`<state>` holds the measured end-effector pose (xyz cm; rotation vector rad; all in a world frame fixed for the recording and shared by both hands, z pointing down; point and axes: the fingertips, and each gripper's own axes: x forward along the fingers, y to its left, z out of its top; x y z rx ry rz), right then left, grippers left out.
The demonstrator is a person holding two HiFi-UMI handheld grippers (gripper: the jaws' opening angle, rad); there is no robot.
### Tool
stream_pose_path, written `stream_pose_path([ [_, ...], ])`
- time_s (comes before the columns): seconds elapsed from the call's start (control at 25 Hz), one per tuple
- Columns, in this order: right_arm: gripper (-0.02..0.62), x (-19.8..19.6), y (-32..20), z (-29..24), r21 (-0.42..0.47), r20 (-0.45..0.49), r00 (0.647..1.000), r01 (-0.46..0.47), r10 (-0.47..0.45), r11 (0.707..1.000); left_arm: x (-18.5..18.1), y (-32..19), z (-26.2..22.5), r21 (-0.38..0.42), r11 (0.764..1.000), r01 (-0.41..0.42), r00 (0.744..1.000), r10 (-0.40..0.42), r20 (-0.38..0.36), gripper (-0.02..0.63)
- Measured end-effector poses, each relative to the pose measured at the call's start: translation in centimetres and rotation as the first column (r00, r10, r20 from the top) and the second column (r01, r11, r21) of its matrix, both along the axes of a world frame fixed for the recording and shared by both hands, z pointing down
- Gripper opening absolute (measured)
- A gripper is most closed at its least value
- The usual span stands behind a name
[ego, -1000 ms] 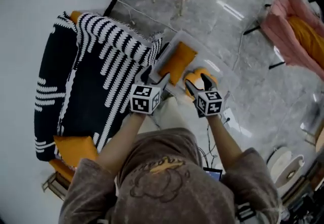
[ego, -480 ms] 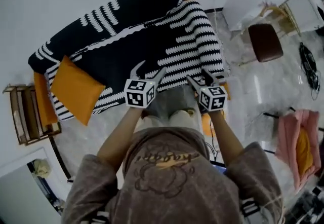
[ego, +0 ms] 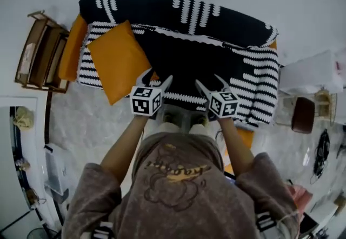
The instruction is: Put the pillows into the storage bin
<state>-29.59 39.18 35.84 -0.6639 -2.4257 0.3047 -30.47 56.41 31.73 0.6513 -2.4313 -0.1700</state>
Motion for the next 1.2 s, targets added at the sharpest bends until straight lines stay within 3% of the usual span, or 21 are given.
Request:
stream_pose_path([
  [0.16,0.33,-3.4,10.6,0.4,0.006,-0.019,0.98,0.196,-0.196,0.981,-0.9,10.5,0.8,0.01,0.981,0.193,0.981,-0.193,-0.016,0.315],
  [0.36,0.331,-7.9,20.6,1.9,0.005,-0.041,0.923,0.382,-0.382,0.924,-2.5,20.6,2.6,0.008,0.926,0.378,0.925,-0.378,-0.037,0.325],
  [0.48,0.334,-10.9,25.5,2.7,0.006,-0.065,0.884,0.464,-0.463,0.886,-3.7,25.9,3.9,0.01,0.88,0.474,0.879,-0.472,-0.065,0.336],
  [0.68,0.341,-15.4,34.3,4.4,0.026,-0.116,0.797,0.598,-0.592,0.801,-5.4,36.0,6.2,0.007,0.773,0.635,0.769,-0.631,-0.106,0.344],
  [0.76,0.345,-16.7,37.7,5.8,0.023,-0.144,0.779,0.619,-0.61,0.785,-6.3,39.8,7.8,-0.002,0.751,0.66,0.745,-0.655,-0.129,0.345],
  [0.96,0.365,-18.9,43.3,11.6,0.013,-0.227,0.776,0.606,-0.588,0.795,-7.5,45.3,14.2,-0.009,0.754,0.656,0.735,-0.642,-0.218,0.348],
  [1.08,0.405,-21.8,47.4,16.3,0.006,-0.246,0.783,0.591,-0.572,0.806,-9.8,49.0,19.9,-0.024,0.778,0.628,0.744,-0.608,-0.278,0.353],
  [1.2,0.424,-24.2,49.4,22.7,0.056,-0.306,0.782,0.584,-0.543,0.81,-11.9,51.8,25.9,-0.031,0.801,0.597,0.75,-0.572,-0.332,0.364],
])
